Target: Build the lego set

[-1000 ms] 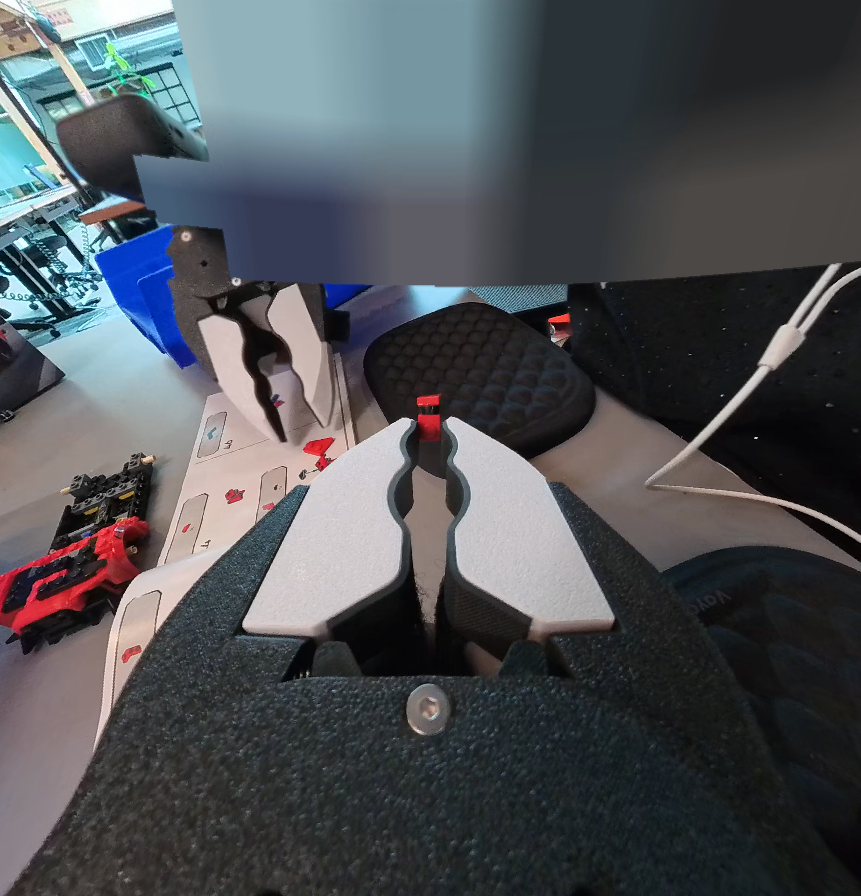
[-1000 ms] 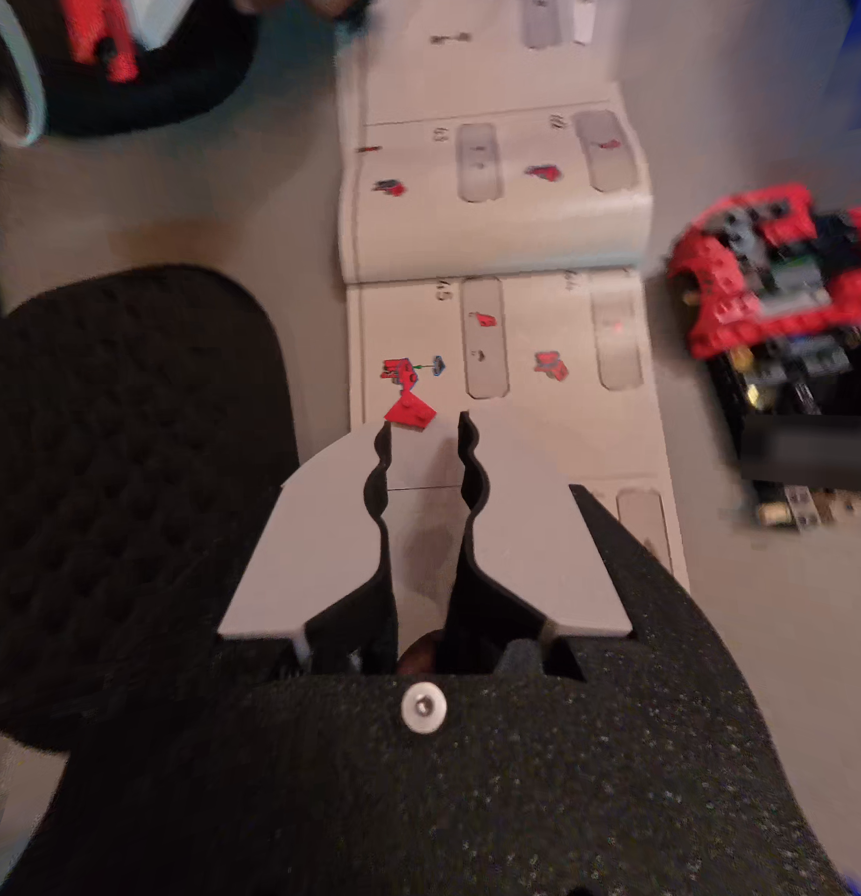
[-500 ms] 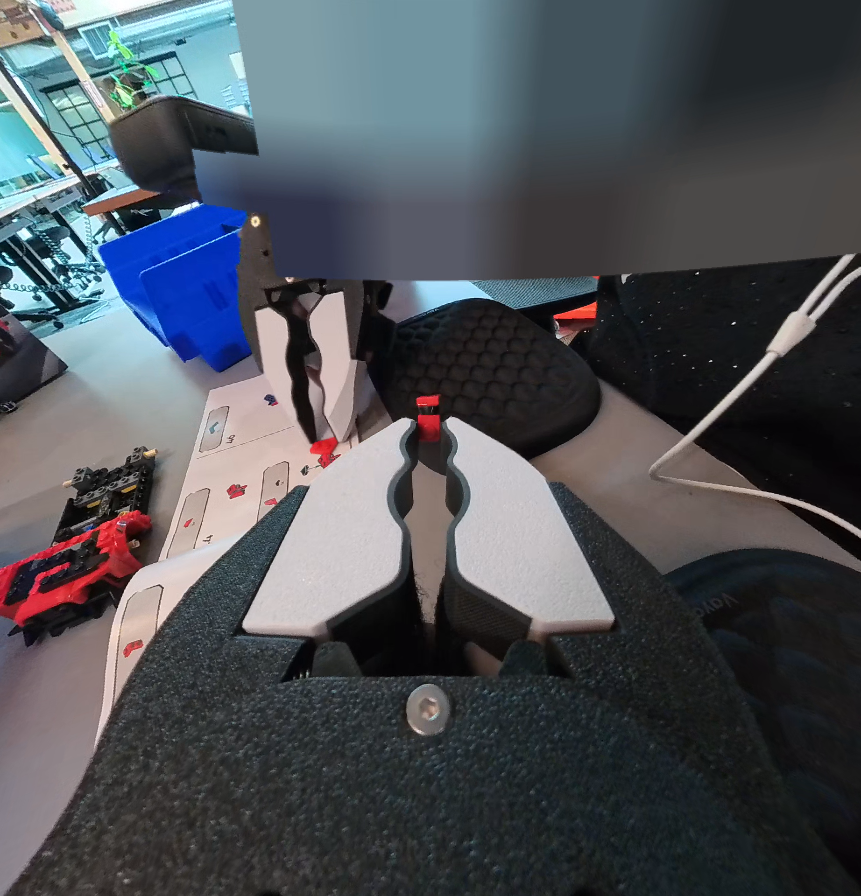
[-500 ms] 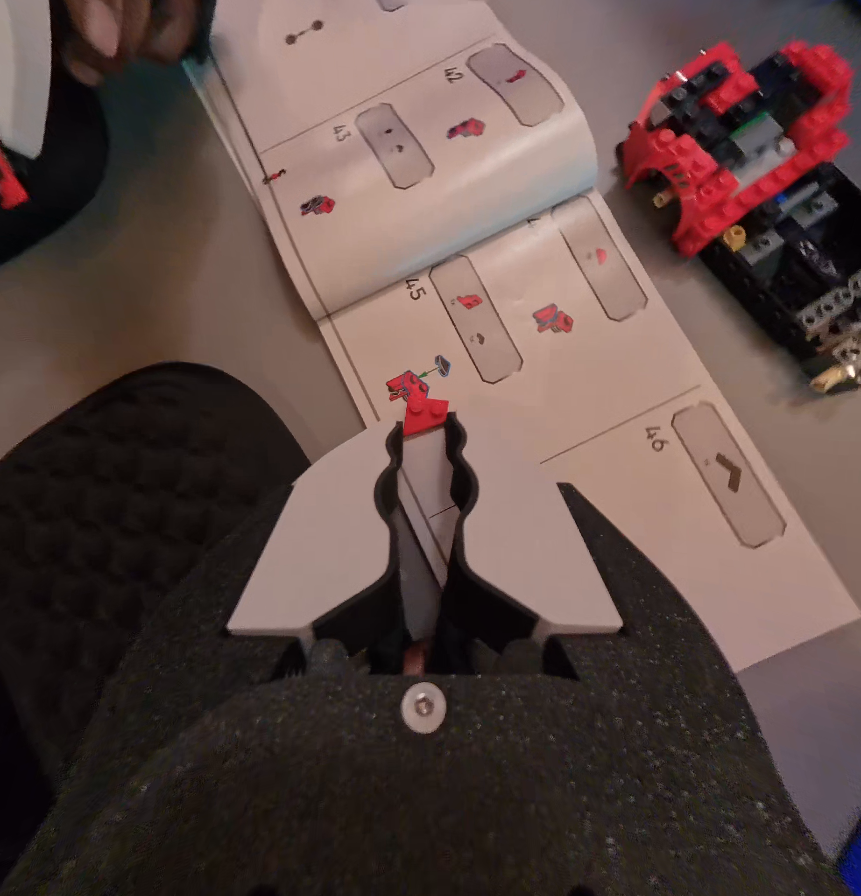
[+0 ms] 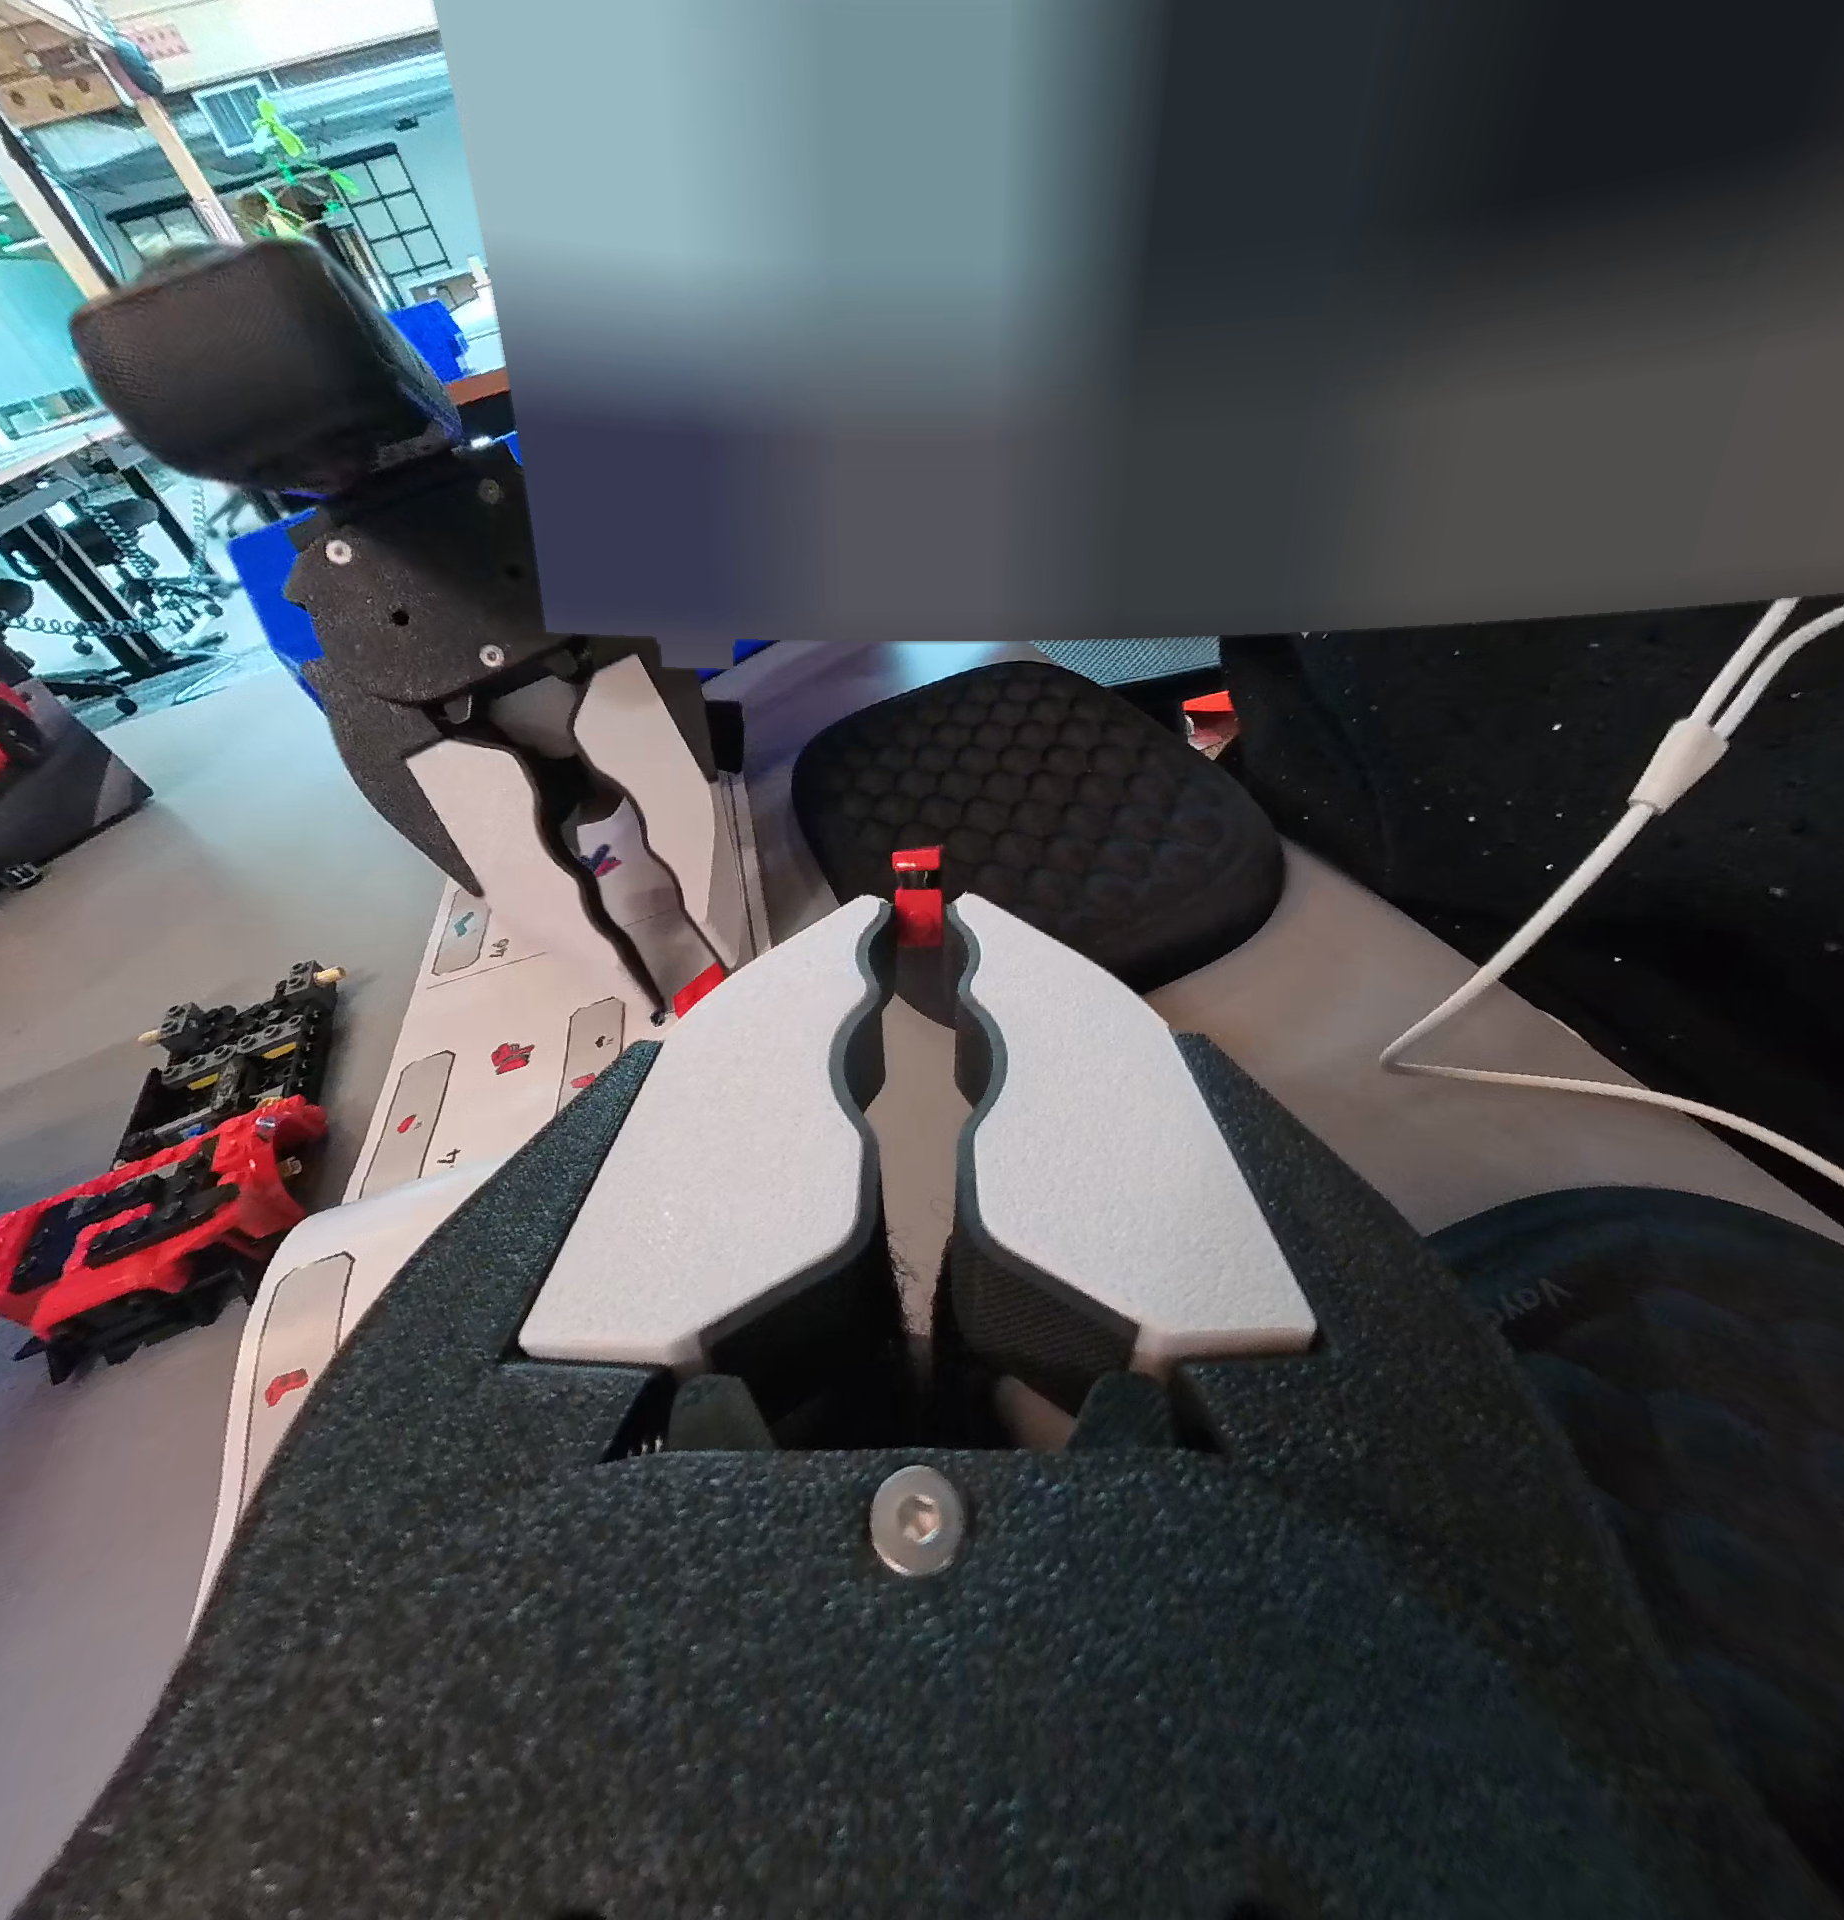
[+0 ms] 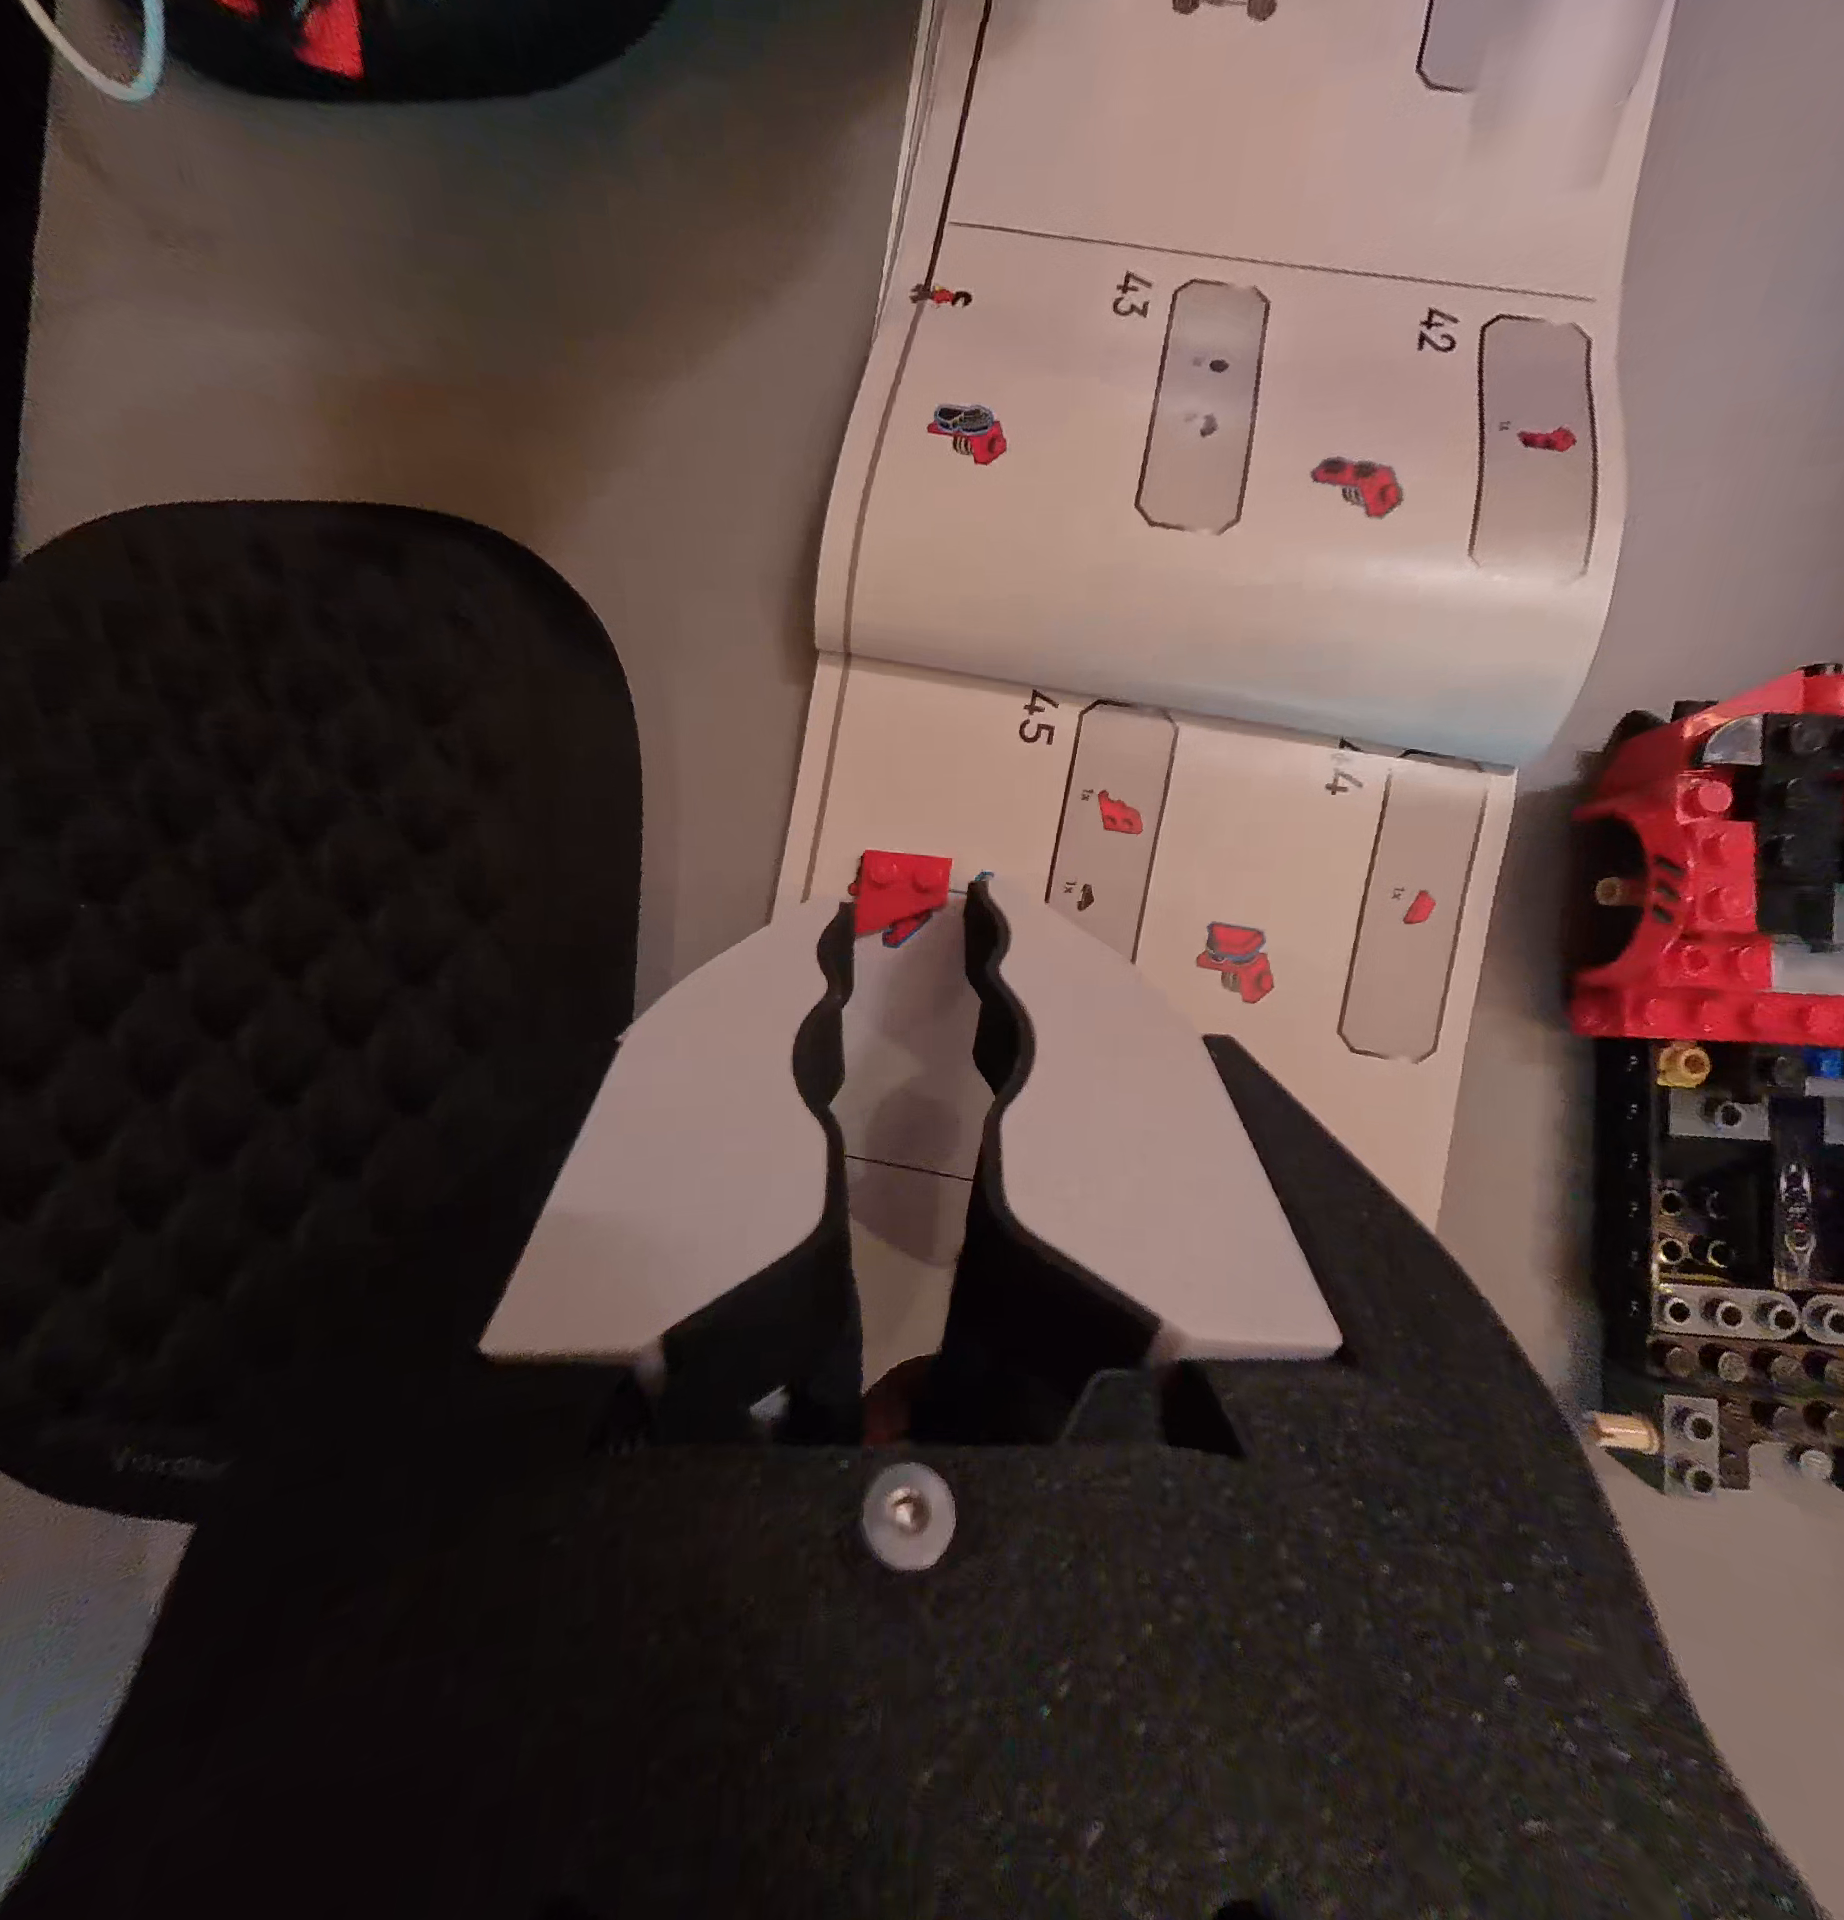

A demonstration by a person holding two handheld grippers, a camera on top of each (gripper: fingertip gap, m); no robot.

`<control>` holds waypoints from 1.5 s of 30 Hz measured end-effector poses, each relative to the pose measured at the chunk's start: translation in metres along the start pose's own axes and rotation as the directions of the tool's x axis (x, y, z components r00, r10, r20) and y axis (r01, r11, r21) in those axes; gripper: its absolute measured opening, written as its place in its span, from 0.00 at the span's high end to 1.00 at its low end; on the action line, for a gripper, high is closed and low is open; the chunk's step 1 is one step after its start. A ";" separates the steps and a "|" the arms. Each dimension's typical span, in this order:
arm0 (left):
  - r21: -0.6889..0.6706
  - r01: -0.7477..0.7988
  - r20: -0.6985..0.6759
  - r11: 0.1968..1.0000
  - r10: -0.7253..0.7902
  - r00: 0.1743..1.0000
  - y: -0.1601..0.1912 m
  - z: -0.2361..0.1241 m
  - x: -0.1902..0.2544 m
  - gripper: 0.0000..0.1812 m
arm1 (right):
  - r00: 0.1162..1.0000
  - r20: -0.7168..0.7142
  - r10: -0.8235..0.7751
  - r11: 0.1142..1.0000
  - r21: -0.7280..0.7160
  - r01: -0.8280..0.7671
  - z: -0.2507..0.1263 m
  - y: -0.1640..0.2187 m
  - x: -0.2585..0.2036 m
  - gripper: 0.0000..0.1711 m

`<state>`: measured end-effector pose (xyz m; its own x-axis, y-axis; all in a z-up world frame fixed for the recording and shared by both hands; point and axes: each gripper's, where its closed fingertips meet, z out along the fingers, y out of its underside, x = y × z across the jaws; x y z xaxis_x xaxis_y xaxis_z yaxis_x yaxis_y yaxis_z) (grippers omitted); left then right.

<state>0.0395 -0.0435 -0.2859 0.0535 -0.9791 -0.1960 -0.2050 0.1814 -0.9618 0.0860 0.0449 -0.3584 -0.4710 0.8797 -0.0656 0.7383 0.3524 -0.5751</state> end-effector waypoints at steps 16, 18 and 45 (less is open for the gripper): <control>-0.180 -0.003 -0.026 0.984 -0.001 1.000 0.019 0.003 -0.005 0.96 | 0.866 -0.214 0.451 0.878 0.280 -0.388 -0.013 0.000 -0.012 0.88; -0.252 -0.029 -0.029 0.967 0.022 0.999 0.023 0.002 -0.009 0.96 | 0.829 -0.249 0.501 0.853 0.305 -0.424 -0.009 -0.001 -0.006 0.88; -0.461 -0.307 -0.395 0.833 0.118 0.911 0.045 0.031 -0.061 0.96 | 0.889 -0.276 0.365 0.918 0.262 -0.296 -0.035 0.022 0.010 0.93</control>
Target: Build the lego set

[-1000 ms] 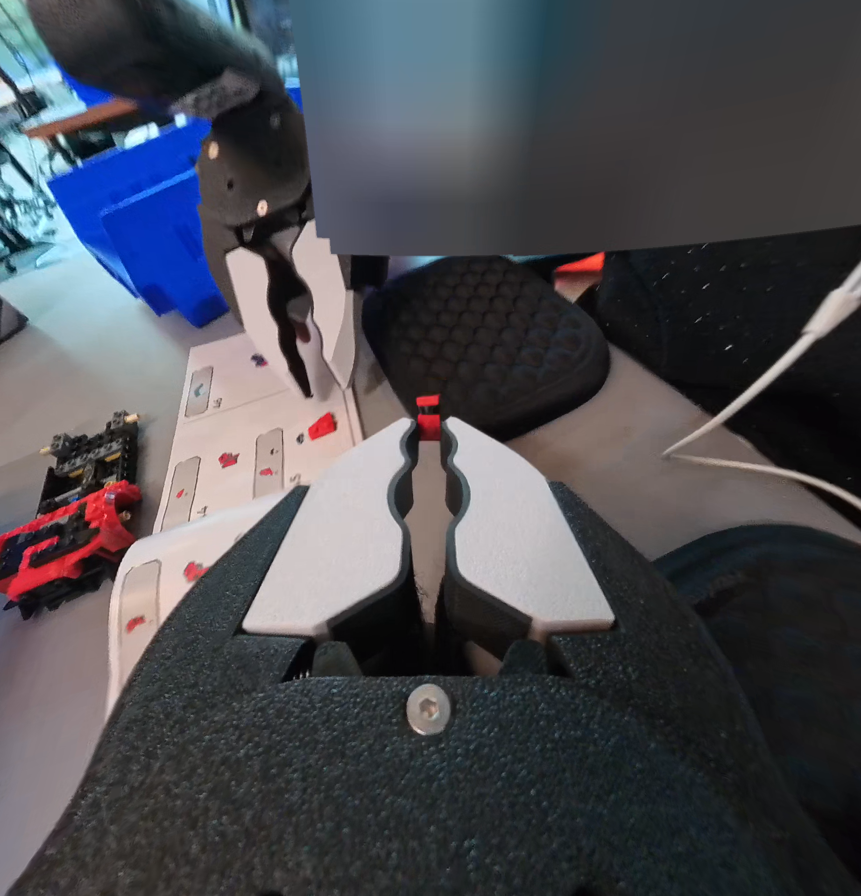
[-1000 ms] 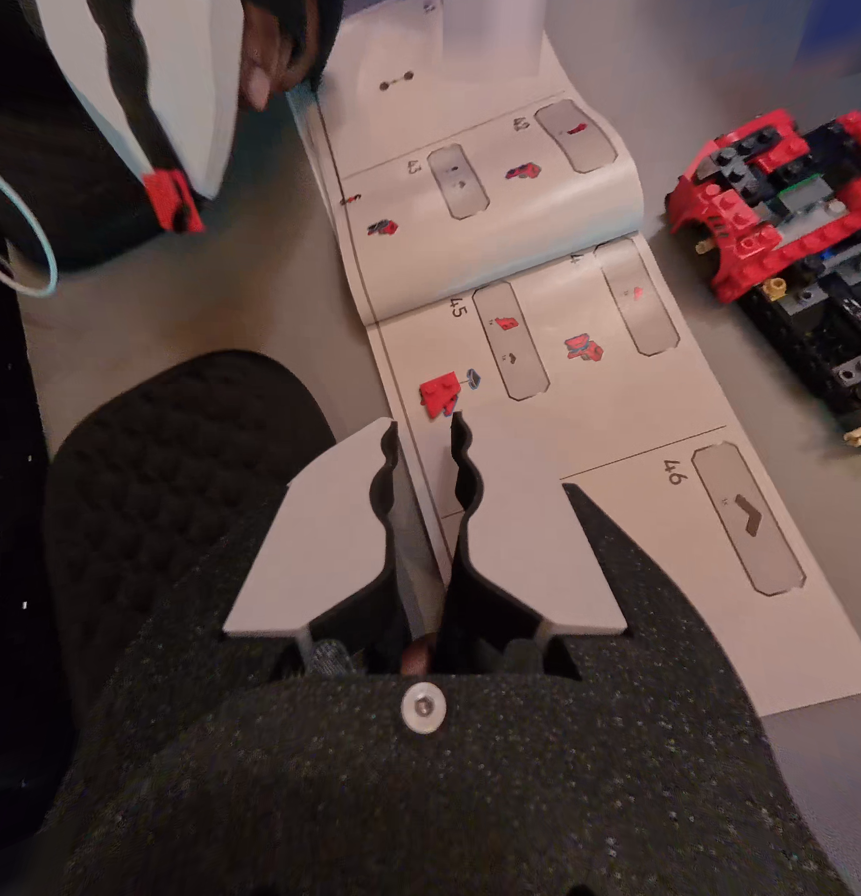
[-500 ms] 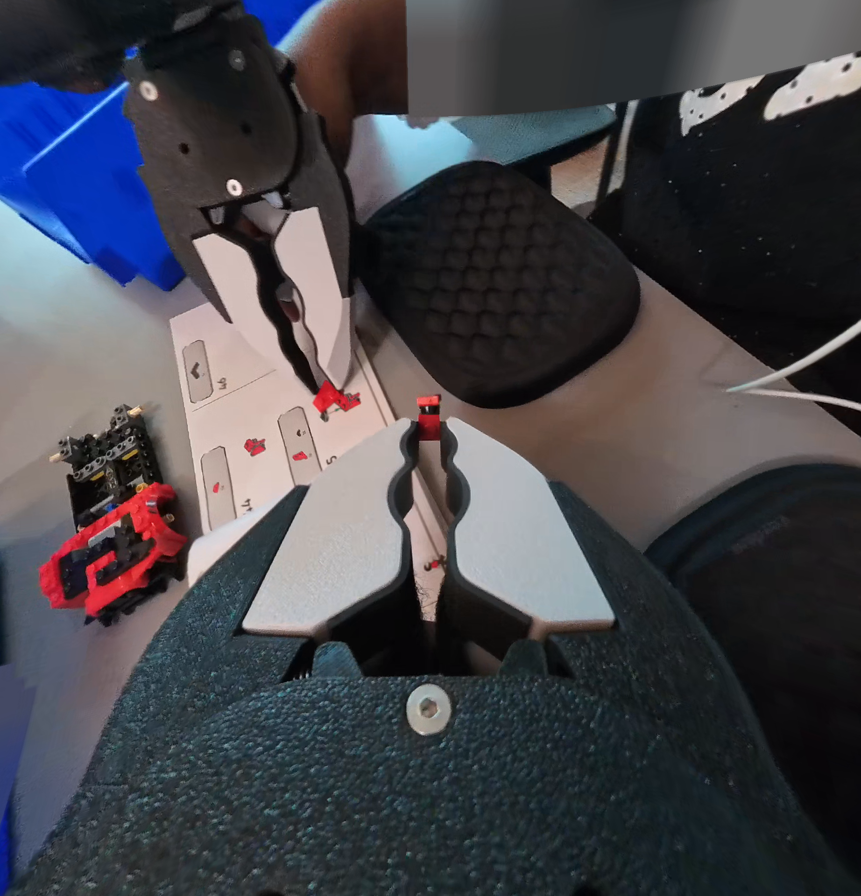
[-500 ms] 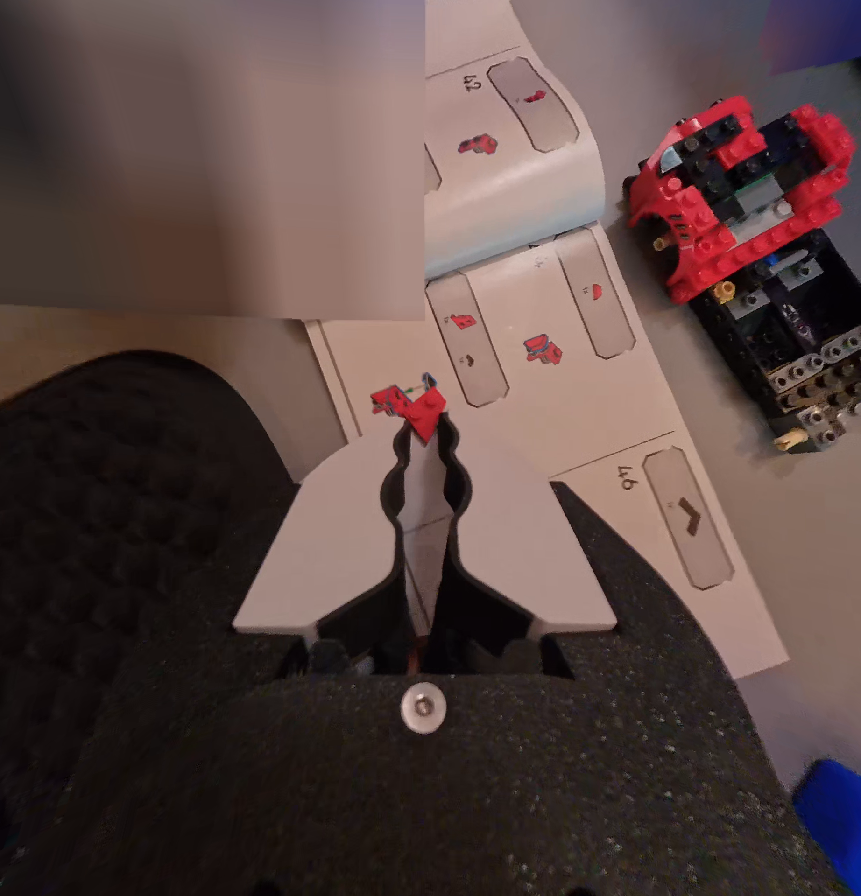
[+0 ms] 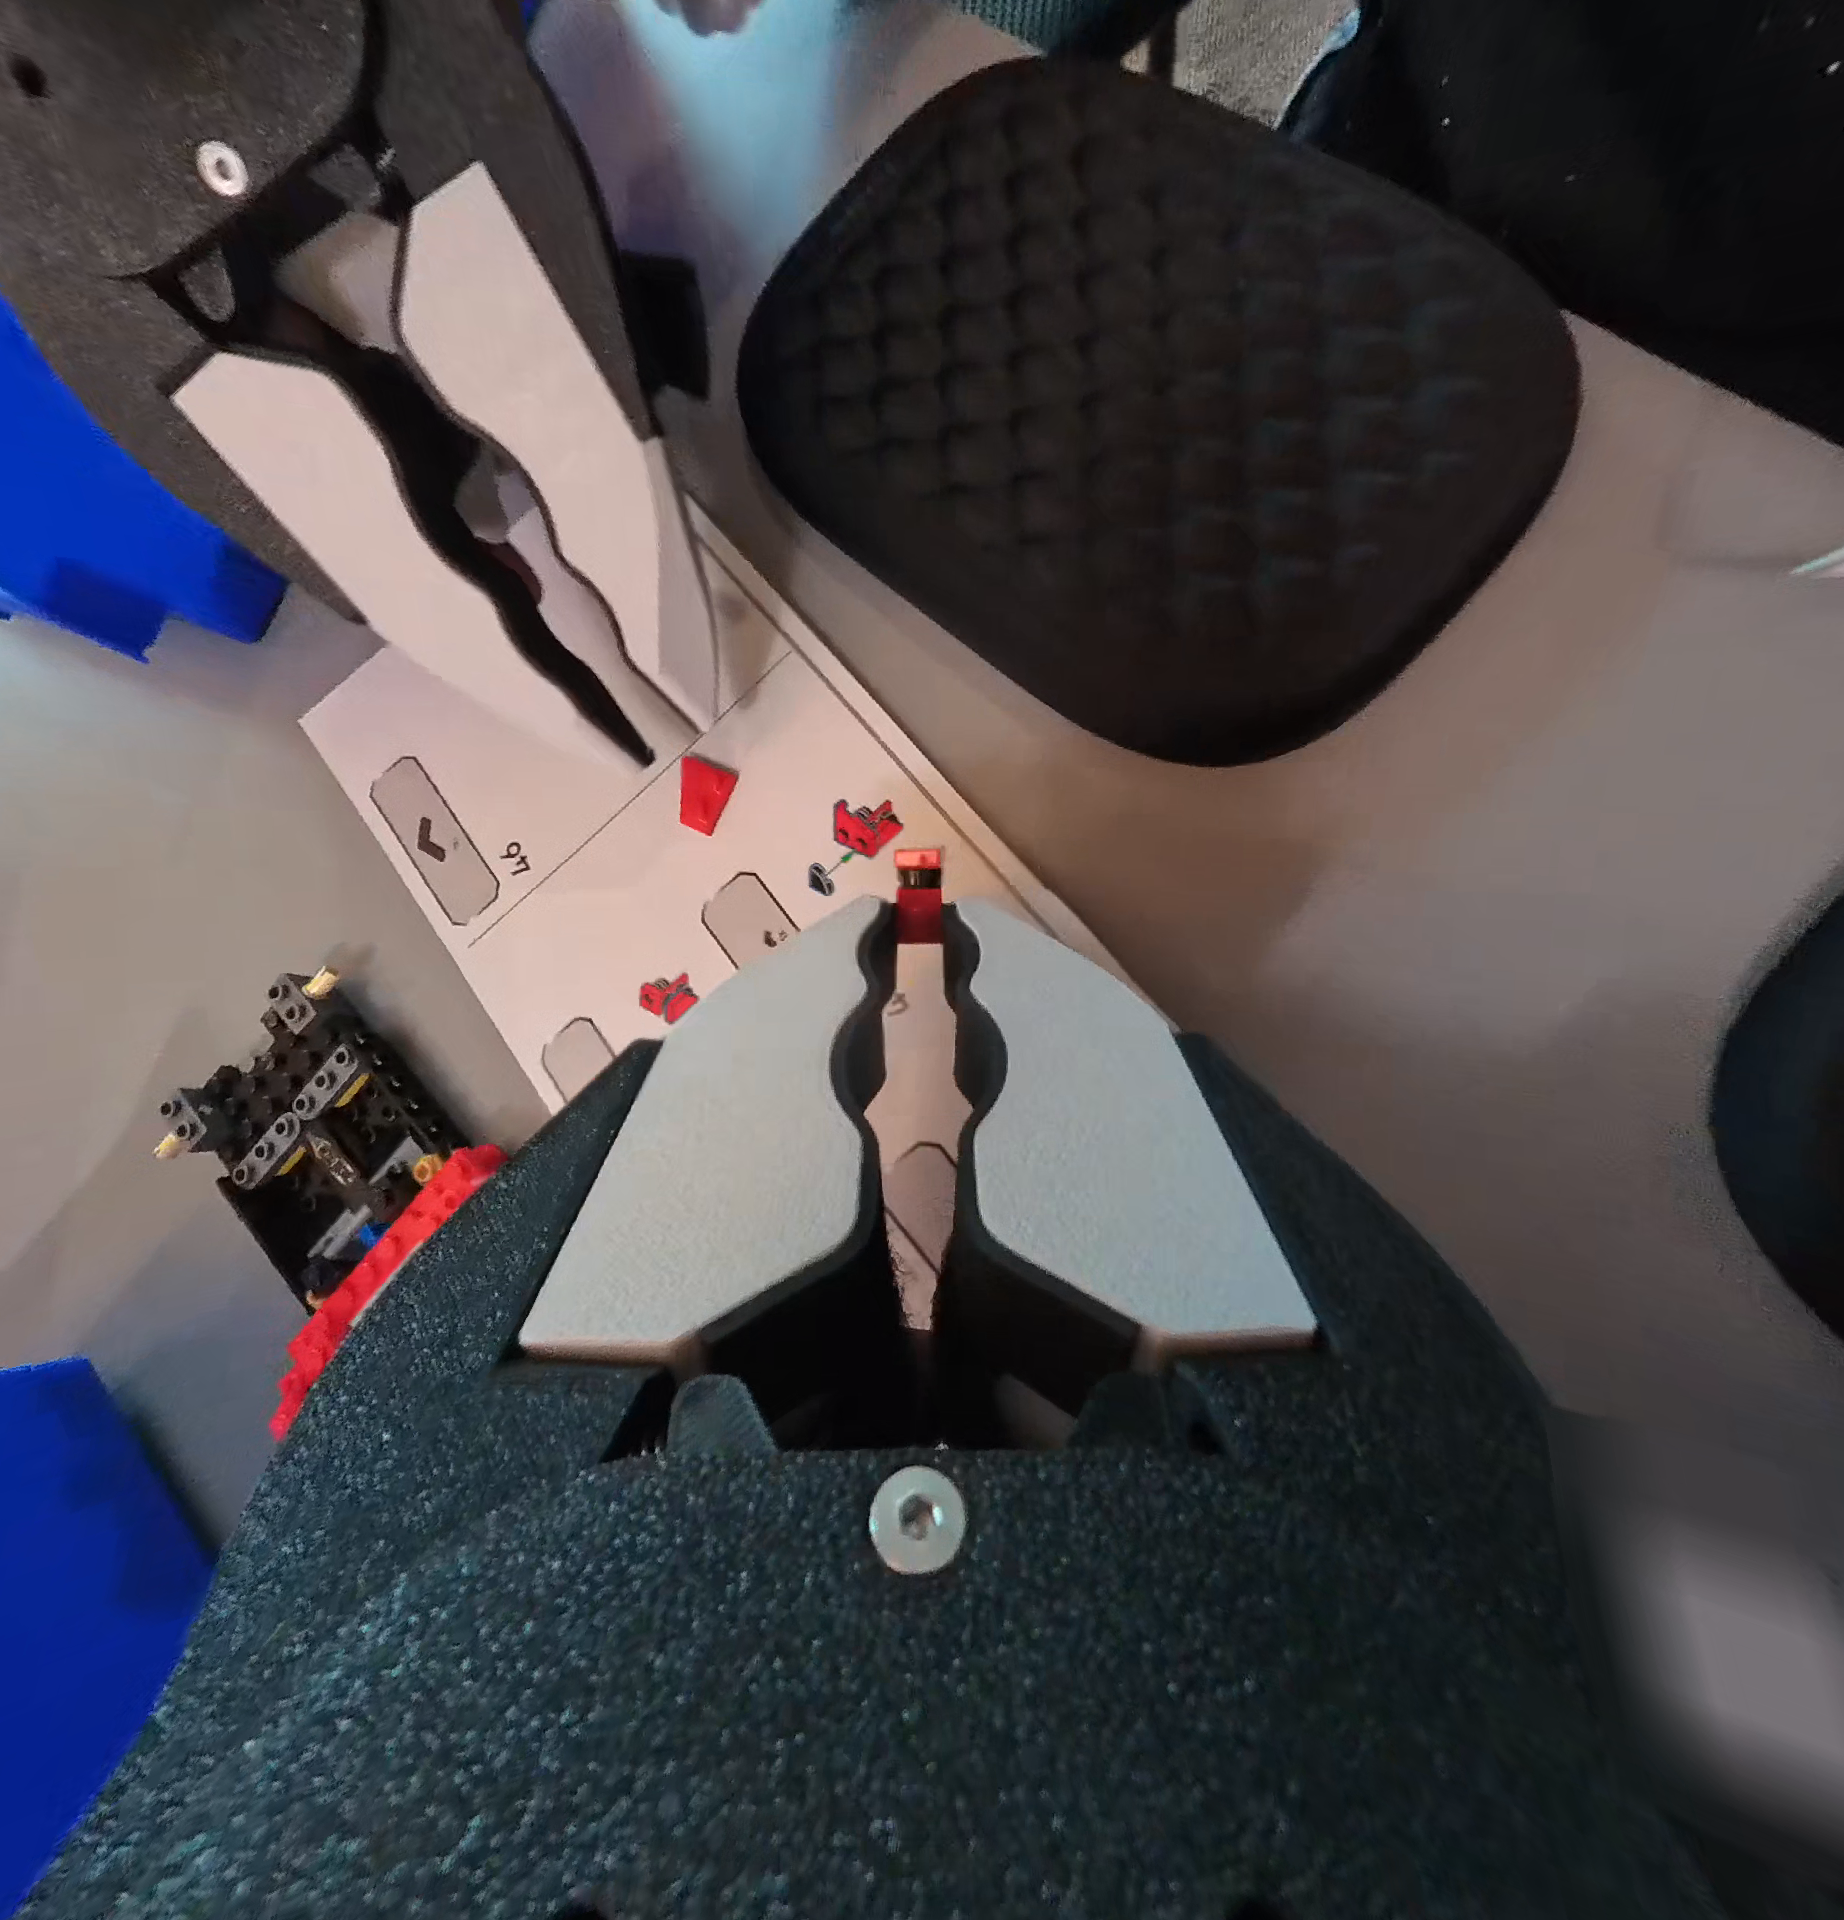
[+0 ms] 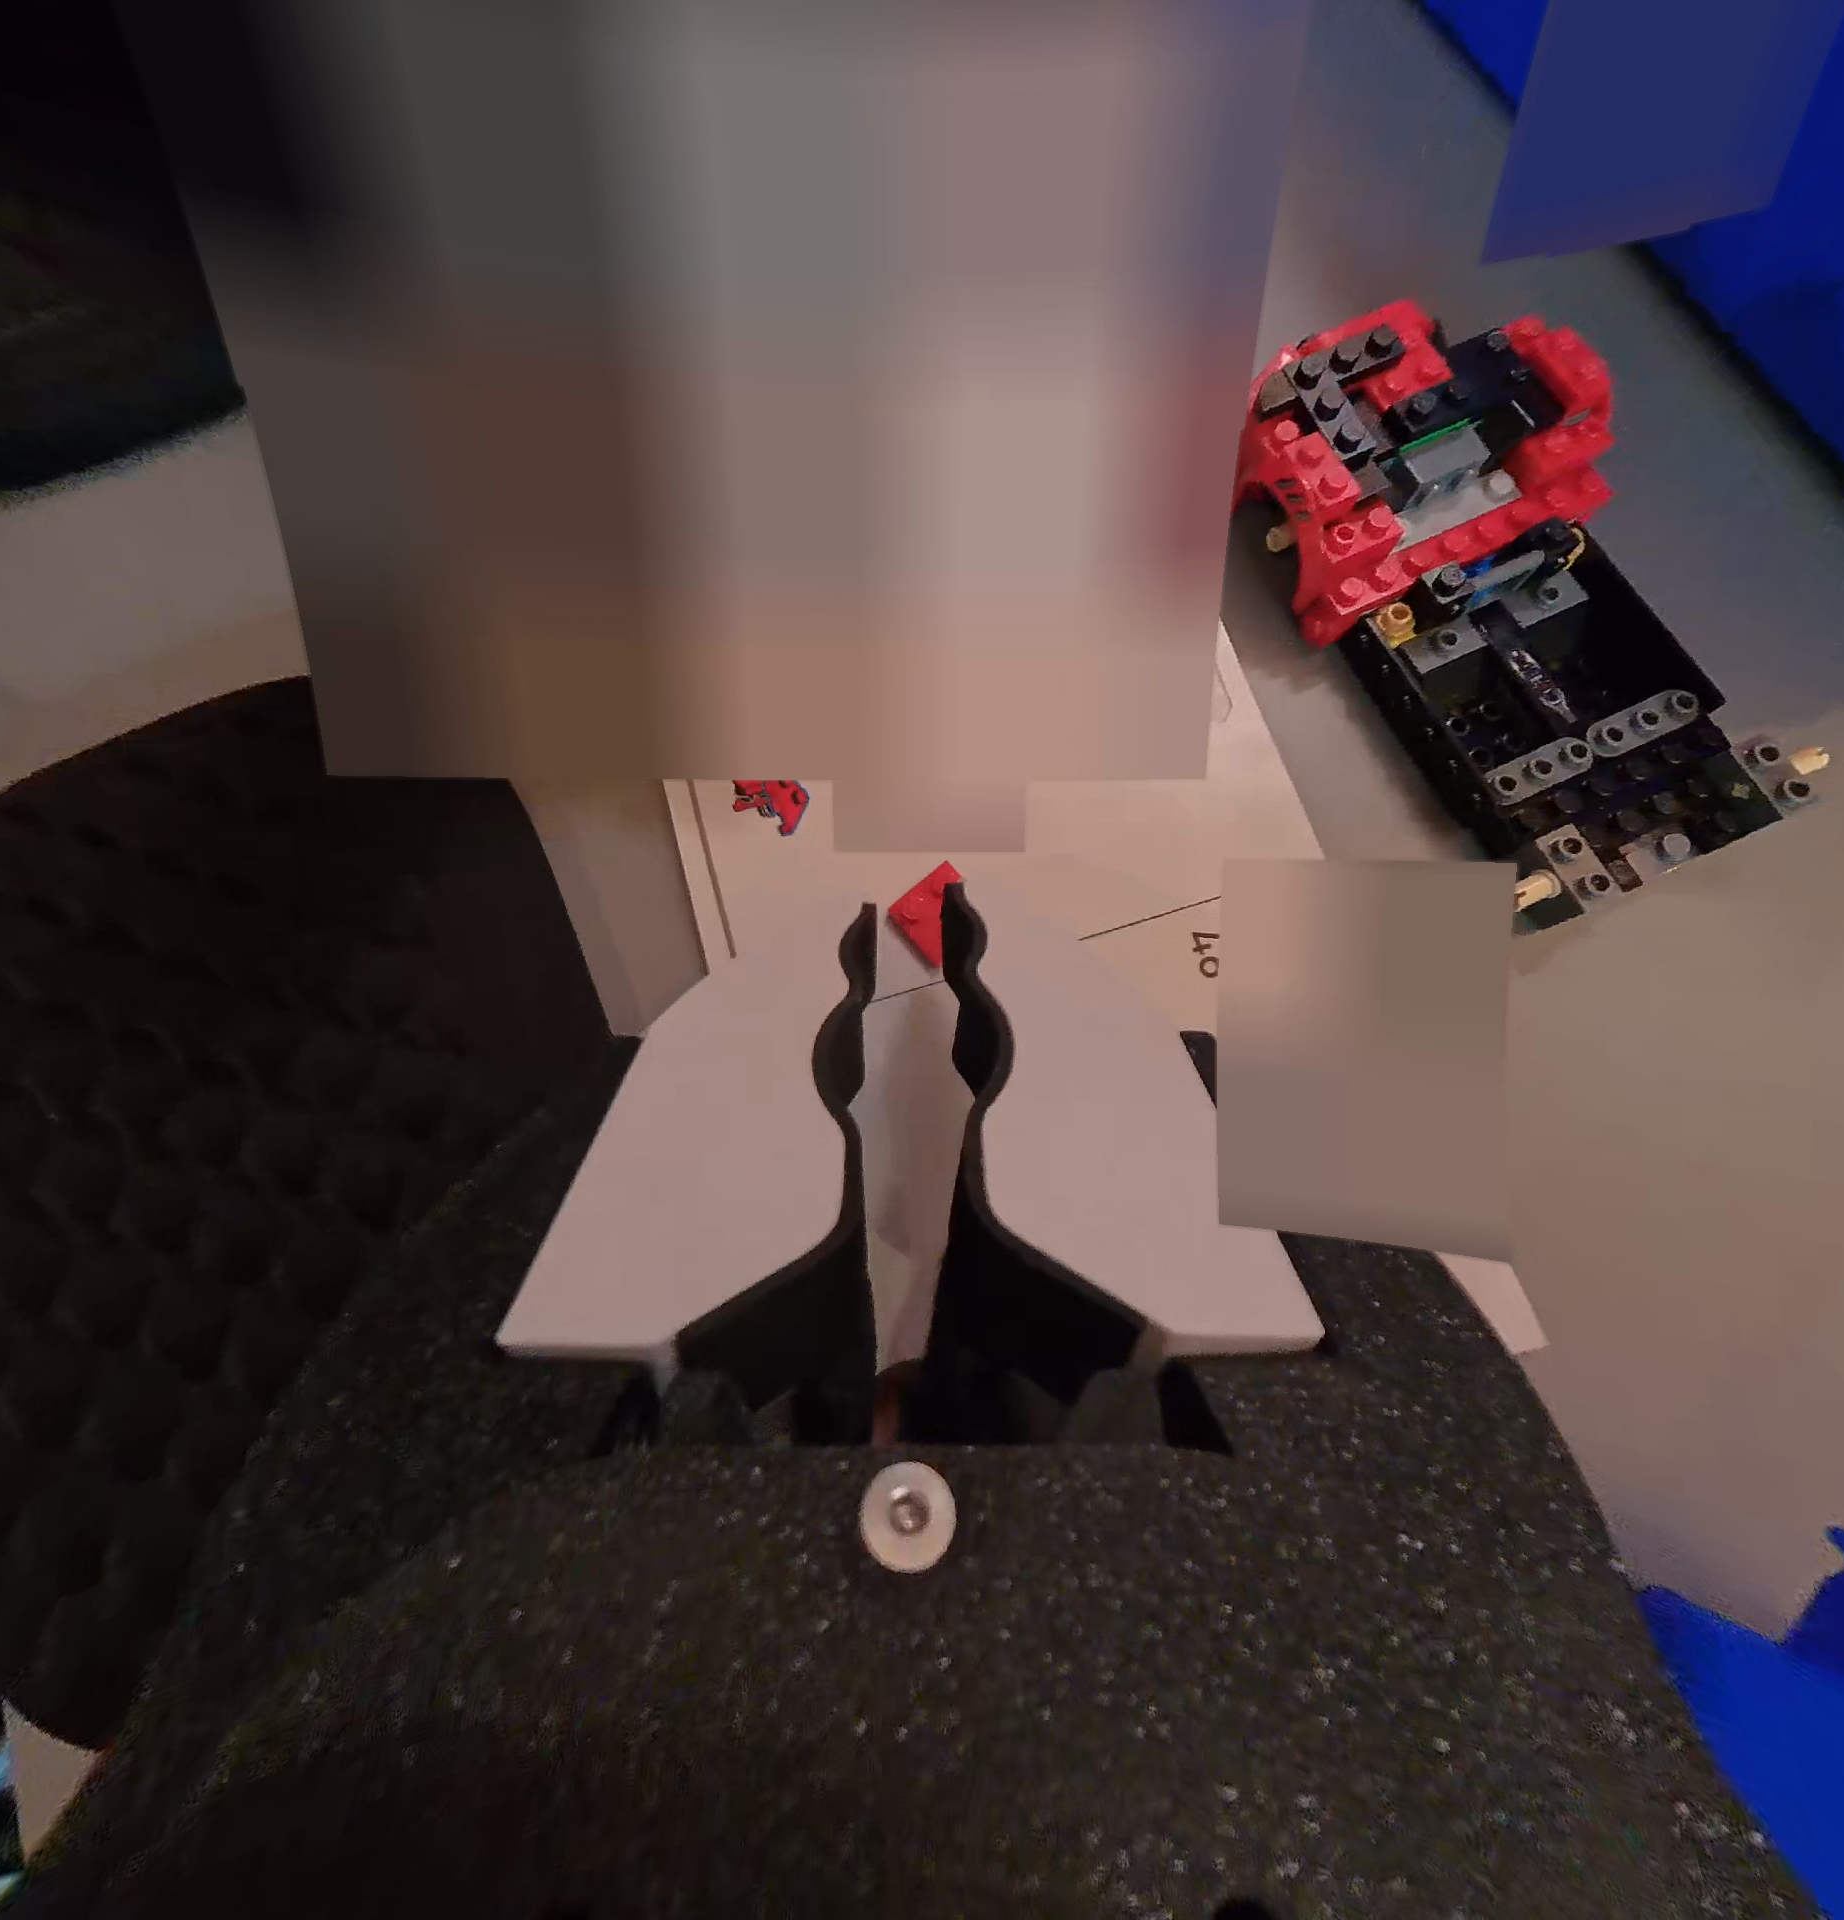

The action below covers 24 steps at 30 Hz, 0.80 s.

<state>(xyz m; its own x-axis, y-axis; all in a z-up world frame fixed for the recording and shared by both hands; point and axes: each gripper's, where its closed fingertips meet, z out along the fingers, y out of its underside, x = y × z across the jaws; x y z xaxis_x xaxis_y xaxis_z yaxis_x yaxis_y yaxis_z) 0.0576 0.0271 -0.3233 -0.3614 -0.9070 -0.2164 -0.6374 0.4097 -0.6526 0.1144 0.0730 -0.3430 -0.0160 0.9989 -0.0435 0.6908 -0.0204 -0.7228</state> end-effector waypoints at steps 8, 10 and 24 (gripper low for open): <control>0.016 0.039 0.012 0.999 -0.039 0.999 0.011 0.009 0.001 0.96 | 0.998 0.029 0.061 0.992 0.109 -0.064 0.004 -0.001 -0.012 0.93; 0.002 0.041 0.001 0.999 -0.041 0.999 0.015 0.013 0.003 0.96 | 0.996 0.032 0.084 0.987 0.132 -0.088 0.006 -0.001 -0.011 0.93; -0.024 0.110 -0.003 0.994 -0.110 0.994 0.017 0.022 0.002 0.96 | 0.993 0.039 0.112 0.986 0.119 -0.116 0.010 0.004 -0.010 0.92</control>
